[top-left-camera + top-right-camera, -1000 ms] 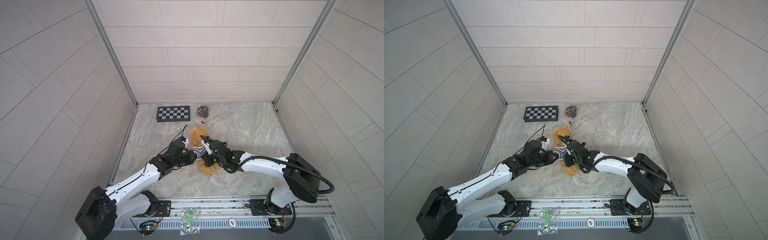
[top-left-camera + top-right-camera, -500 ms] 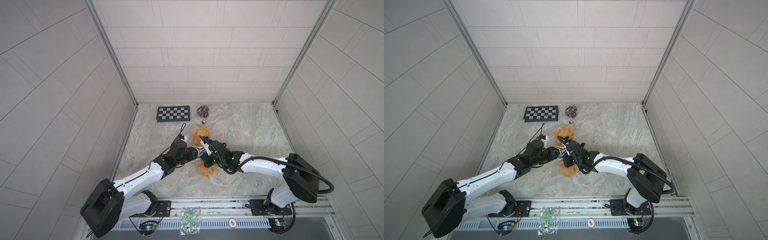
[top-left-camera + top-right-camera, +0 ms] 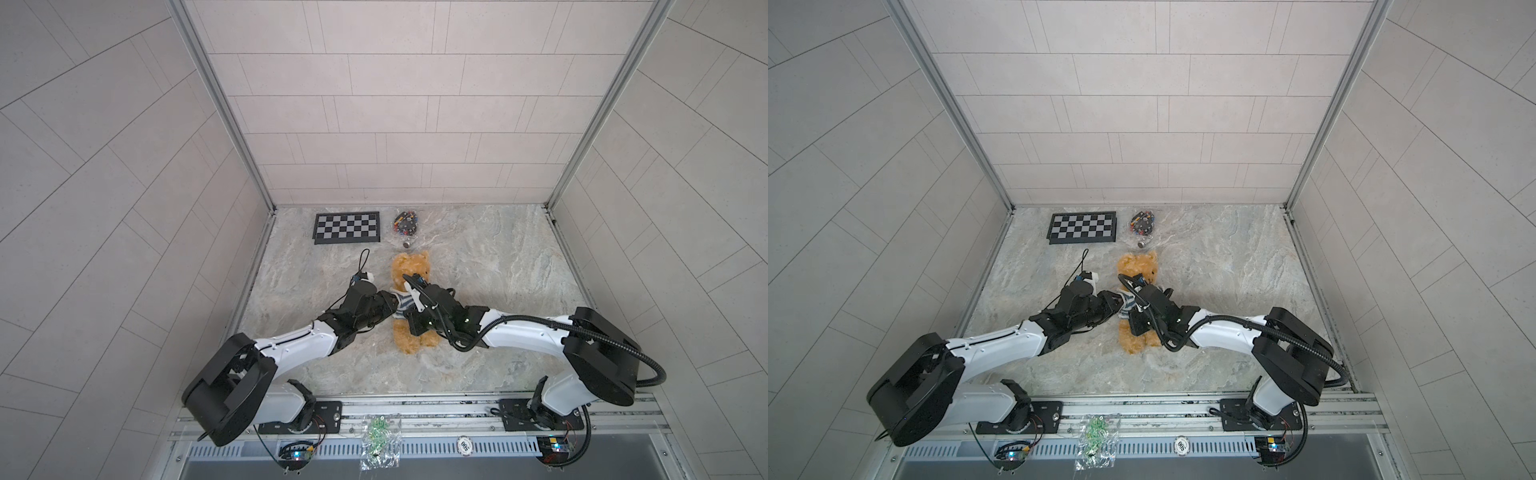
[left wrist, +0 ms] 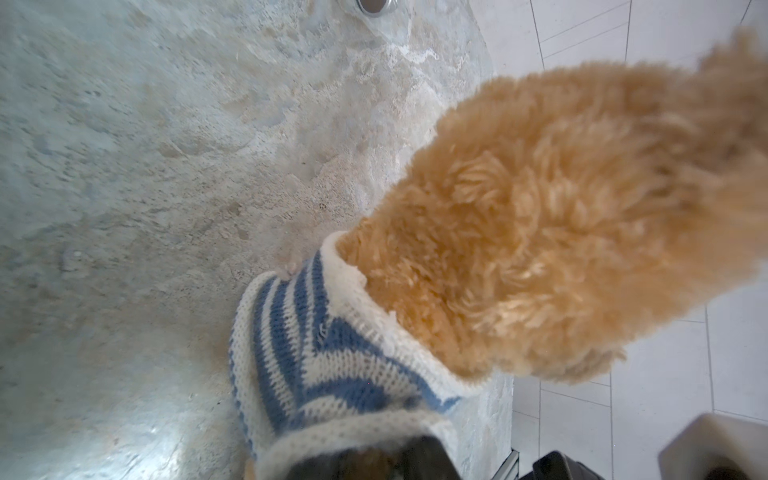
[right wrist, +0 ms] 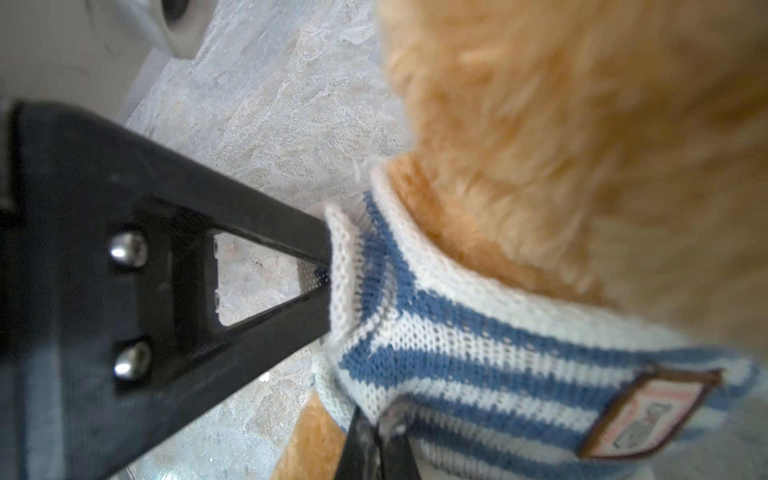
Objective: Dress the teddy bear
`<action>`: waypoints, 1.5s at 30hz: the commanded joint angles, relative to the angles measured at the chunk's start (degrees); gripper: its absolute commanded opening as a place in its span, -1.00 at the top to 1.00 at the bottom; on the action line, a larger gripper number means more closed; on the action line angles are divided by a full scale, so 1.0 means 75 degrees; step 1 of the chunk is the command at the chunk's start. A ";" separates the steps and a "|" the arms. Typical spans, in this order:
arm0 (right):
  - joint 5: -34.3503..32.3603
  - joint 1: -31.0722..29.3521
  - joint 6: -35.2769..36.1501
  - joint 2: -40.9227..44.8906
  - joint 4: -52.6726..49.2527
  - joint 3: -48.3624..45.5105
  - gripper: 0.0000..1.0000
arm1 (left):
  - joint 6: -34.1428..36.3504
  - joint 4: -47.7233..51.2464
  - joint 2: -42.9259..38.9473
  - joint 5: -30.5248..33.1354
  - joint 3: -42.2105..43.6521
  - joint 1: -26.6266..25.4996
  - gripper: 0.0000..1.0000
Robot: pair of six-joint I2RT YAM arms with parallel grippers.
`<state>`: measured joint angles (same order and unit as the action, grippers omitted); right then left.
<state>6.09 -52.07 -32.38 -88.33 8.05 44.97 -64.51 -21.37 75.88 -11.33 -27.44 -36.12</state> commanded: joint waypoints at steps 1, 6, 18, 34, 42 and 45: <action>0.0086 -0.0088 -0.0182 0.0058 -0.0371 -0.0182 1.00 | -0.0379 -0.0525 0.0208 0.0351 0.0207 0.0232 0.42; -0.0018 -0.0019 -0.0377 0.0181 -0.0265 -0.0367 1.00 | -0.0628 -0.1145 0.0177 0.0188 0.0497 0.0327 0.33; 0.0044 0.0029 -0.0345 0.0294 -0.0259 -0.0395 1.00 | -0.0680 -0.0959 0.0405 -0.0207 0.0248 0.0329 0.45; -0.0074 0.0175 -0.0663 0.0368 -0.0381 -0.0605 1.00 | -0.0876 -0.1359 0.1235 -0.0522 -0.0309 0.0102 0.72; -0.0141 0.0488 -0.0826 0.0871 -0.0395 -0.1080 1.00 | -0.0520 -0.0897 0.0694 -0.0602 -0.0261 0.0128 1.00; -0.0209 0.0612 -0.0795 0.1189 -0.0573 -0.1207 0.92 | -0.0435 -0.0899 0.0549 -0.0778 -0.0124 0.0152 1.00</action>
<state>5.58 -48.29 -37.10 -81.43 9.04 37.67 -69.60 -29.21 81.67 -18.17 -29.41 -35.62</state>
